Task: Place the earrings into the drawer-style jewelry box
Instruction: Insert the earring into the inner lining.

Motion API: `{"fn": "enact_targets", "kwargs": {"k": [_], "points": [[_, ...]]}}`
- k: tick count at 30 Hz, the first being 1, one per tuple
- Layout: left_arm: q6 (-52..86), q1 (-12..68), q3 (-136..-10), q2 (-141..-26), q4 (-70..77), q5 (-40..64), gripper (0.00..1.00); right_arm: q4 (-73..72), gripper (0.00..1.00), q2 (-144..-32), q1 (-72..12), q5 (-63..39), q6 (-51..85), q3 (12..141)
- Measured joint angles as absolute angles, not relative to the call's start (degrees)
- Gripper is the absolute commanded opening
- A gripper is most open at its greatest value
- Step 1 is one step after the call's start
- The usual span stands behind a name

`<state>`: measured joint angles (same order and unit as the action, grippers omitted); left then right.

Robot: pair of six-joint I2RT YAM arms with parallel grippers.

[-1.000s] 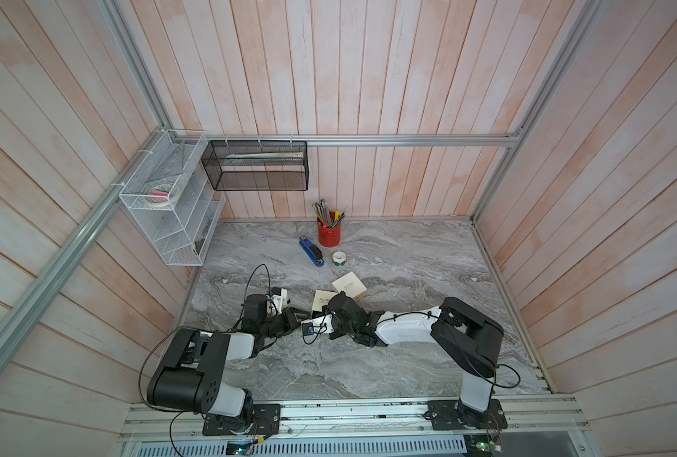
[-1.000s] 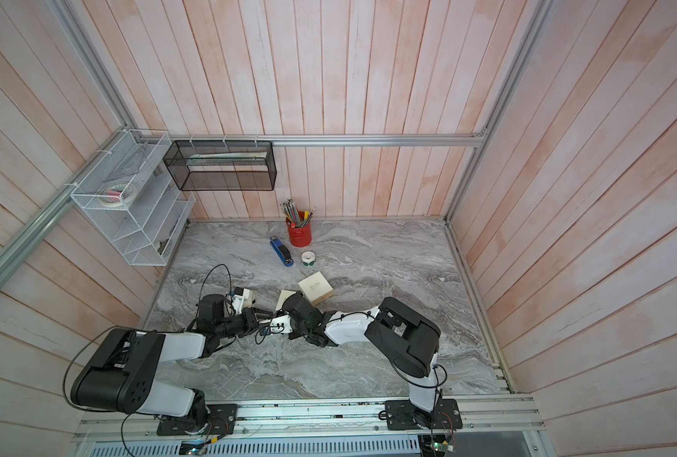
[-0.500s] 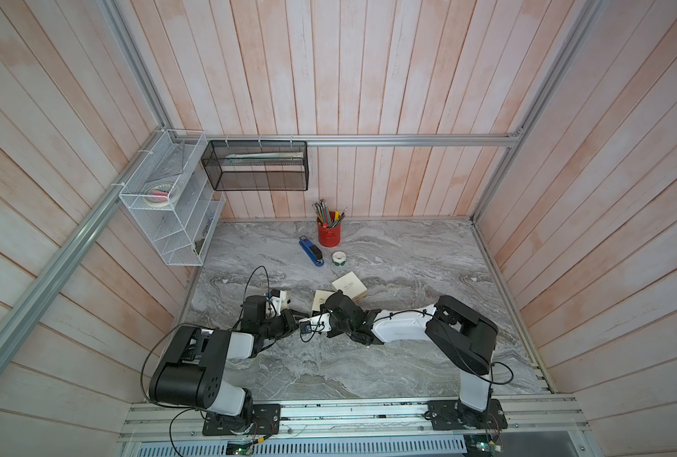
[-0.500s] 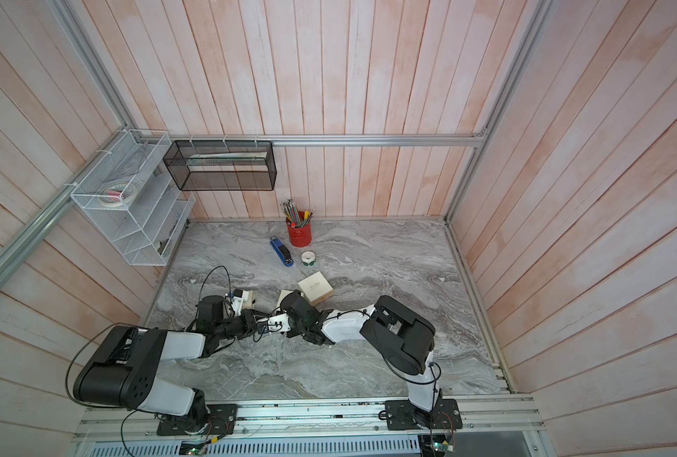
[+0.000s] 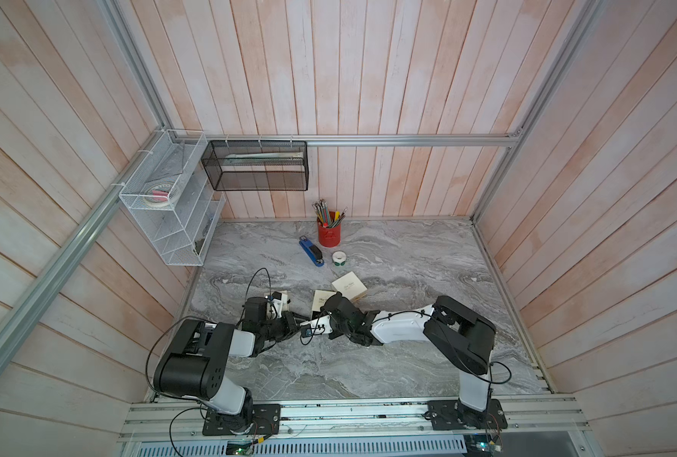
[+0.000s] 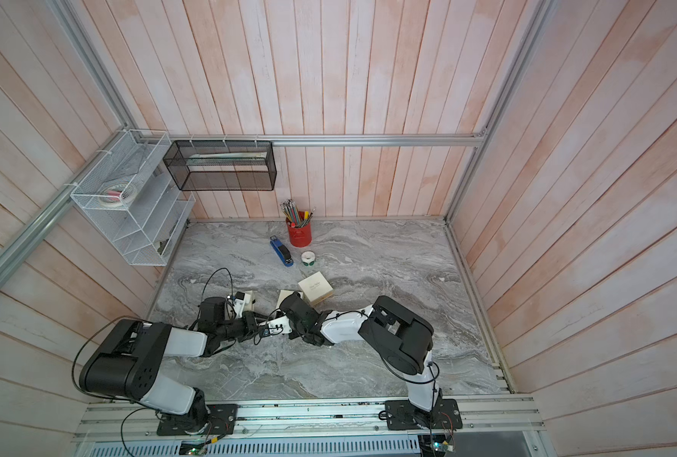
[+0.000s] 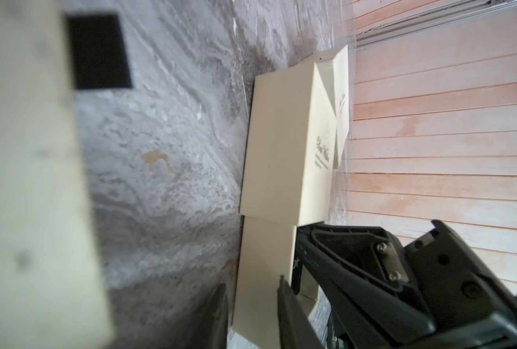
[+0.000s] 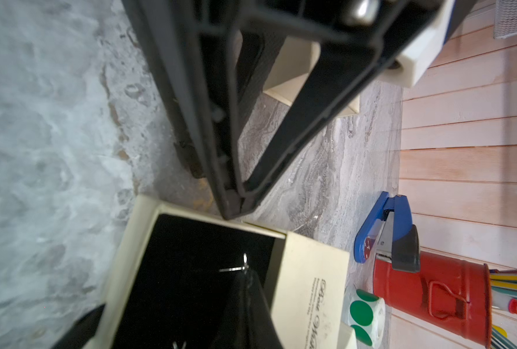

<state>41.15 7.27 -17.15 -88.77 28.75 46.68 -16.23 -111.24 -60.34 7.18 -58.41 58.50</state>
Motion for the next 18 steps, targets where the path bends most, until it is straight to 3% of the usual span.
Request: {"fn": "enact_targets", "kwargs": {"k": [18], "points": [[40.49,7.29,-18.46,-88.95,28.84,48.69,0.3,-16.78,0.0,-111.24,-60.62,7.68,-60.07,58.0]]}}
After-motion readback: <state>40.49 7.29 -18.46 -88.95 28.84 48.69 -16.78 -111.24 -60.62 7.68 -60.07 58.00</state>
